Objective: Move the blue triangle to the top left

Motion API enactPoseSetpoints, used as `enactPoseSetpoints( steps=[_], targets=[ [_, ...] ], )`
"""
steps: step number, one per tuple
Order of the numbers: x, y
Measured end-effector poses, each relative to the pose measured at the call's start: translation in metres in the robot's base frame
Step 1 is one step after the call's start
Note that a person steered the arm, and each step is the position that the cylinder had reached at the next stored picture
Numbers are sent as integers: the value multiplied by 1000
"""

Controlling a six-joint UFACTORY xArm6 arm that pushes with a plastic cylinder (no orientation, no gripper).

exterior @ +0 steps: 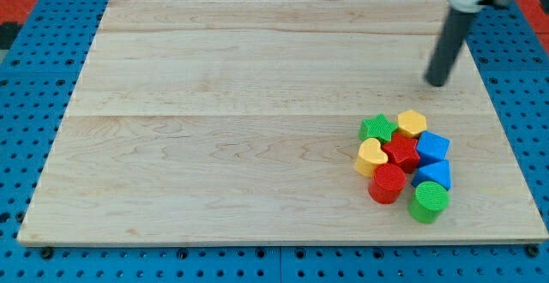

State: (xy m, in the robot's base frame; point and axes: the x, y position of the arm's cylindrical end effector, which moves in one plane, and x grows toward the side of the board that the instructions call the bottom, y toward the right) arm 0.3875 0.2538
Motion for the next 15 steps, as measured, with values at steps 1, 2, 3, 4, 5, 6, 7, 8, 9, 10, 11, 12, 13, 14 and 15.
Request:
enactPoseSetpoints(
  steps=[1,2,3,4,5,6,7,8,9,10,11,12,13,14,15],
  targets=[
    [71,34],
    [147,25],
    [161,-18],
    [176,-60],
    [175,-78],
    [152,-118],
    [124,-158],
    [93,-193],
    [78,-273],
    [47,-338],
    [34,-297],
    [45,-282],
    [52,-271],
    [1,-273],
    [-57,-270]
  ],
)
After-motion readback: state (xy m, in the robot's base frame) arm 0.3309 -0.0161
